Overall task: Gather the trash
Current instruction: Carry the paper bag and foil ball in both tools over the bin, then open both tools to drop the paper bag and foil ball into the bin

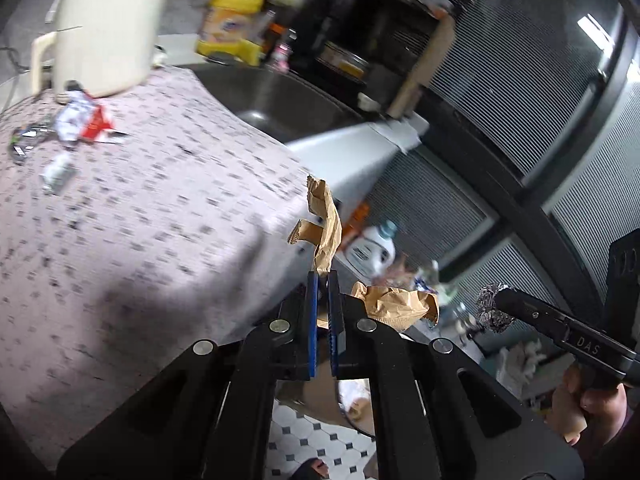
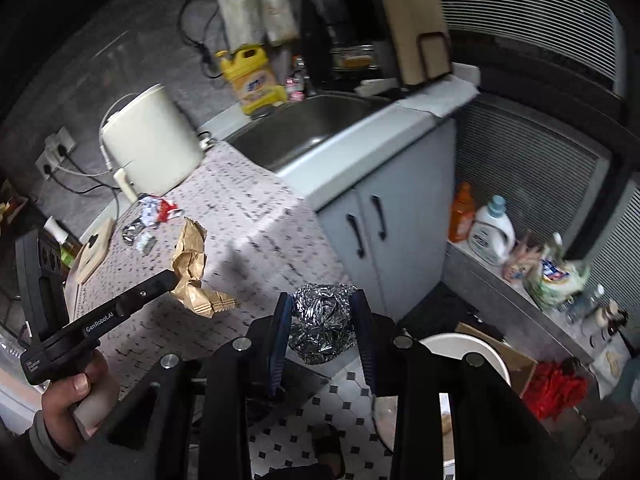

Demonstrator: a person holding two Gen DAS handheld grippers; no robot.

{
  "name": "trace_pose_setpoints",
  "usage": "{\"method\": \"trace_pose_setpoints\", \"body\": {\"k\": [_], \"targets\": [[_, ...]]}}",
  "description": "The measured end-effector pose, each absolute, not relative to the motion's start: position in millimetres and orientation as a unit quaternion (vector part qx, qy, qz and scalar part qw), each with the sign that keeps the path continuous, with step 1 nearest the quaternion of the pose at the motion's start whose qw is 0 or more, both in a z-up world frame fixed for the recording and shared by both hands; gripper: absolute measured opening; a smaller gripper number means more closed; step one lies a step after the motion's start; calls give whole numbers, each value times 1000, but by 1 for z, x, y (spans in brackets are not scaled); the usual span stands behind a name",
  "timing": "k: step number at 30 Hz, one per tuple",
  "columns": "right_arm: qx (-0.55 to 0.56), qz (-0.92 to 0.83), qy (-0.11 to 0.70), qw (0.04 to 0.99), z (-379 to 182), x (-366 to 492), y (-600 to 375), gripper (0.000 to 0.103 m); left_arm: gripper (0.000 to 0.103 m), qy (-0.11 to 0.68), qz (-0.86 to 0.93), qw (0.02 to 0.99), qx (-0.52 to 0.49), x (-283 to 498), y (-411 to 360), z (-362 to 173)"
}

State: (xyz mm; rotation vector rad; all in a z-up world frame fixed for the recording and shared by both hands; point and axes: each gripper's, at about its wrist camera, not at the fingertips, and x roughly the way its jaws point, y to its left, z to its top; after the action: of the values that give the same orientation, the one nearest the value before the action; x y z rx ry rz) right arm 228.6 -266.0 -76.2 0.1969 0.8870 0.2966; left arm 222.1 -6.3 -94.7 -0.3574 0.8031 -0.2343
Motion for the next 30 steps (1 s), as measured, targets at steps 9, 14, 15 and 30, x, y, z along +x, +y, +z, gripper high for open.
{"method": "trace_pose_setpoints", "body": {"k": [9, 14, 15, 30], "targets": [[113, 82, 447, 884, -96, 190, -347, 68, 5, 420, -161, 880, -154, 219, -86, -118], [120, 51, 455, 881, -106, 171, -384, 69, 5, 436, -182, 868, -149, 213, -122, -133], [124, 43, 457, 880, -108, 167, -393, 69, 5, 439, -187, 866, -147, 212, -129, -135], [147, -12, 452, 879, -115, 132, -454, 69, 68, 471, -248, 835, -137, 217, -196, -158]]}}
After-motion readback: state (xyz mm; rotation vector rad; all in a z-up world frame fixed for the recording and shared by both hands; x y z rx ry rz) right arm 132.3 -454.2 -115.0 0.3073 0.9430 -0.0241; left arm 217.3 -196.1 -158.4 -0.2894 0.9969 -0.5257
